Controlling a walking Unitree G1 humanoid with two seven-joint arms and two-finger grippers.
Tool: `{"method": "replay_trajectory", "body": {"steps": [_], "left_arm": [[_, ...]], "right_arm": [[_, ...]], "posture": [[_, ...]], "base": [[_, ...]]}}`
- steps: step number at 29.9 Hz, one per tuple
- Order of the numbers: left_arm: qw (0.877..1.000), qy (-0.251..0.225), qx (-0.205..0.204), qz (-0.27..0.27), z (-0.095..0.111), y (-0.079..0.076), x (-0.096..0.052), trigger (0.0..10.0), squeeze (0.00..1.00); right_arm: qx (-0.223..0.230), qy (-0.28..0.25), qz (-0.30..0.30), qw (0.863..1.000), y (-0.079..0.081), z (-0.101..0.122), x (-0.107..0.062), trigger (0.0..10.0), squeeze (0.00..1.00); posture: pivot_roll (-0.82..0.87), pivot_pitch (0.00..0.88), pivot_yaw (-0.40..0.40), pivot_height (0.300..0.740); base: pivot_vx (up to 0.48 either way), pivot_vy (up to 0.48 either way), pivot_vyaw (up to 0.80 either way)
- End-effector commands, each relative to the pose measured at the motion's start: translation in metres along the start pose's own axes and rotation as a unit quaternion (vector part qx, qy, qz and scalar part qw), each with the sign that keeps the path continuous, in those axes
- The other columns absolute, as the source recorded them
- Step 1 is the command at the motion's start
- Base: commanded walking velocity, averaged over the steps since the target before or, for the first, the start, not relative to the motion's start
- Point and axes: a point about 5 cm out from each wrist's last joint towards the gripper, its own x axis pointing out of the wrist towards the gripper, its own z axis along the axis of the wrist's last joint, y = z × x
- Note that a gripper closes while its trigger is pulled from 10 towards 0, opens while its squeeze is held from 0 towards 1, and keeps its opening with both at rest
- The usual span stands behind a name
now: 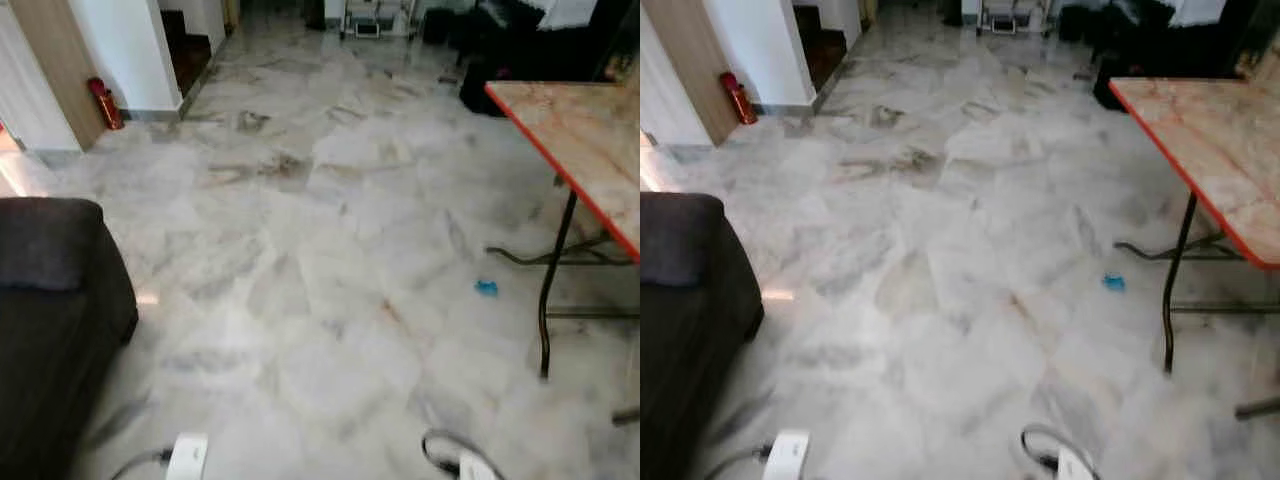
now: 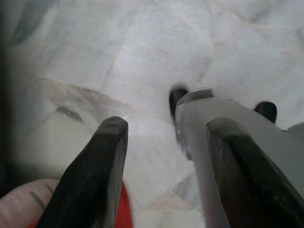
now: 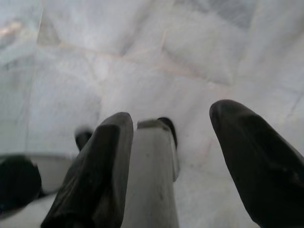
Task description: Move the pillow to the sofa from floor
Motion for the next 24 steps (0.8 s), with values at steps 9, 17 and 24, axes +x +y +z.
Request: {"method": "replay_trajectory", "body": {"steps": [9, 17, 24], "left_arm": [[1.0, -0.002, 0.003, 0.014, -0.005, 0.015, -0.002, 10.0, 0.0], [1.0, -0.001, -0.001, 0.017, -0.009, 0.02, -0.004, 10.0, 0.0], [1.0, -0.003, -0.003, 0.018, -0.01, 0.022, -0.004, 10.0, 0.0]], "right_arm": [[-0.001, -0.008, 0.003, 1.0, 0.003, 0.004, 0.001, 10.0, 0.0], [-0.011, -0.008, 0.003, 1.0, 0.003, 0.005, 0.001, 10.0, 0.0], [-0.022, -0.011, 0.005, 1.0, 0.003, 0.006, 0.001, 10.0, 0.0]], "posture": [[-0.01, 0.0, -0.038, 0.74], [-0.01, 0.0, -0.04, 0.74], [0.0, 0.0, -0.043, 0.74]], "base": [[0.0, 0.0, 0.0], [0.0, 0.0, 0.0], [0.0, 0.0, 0.67]]}}
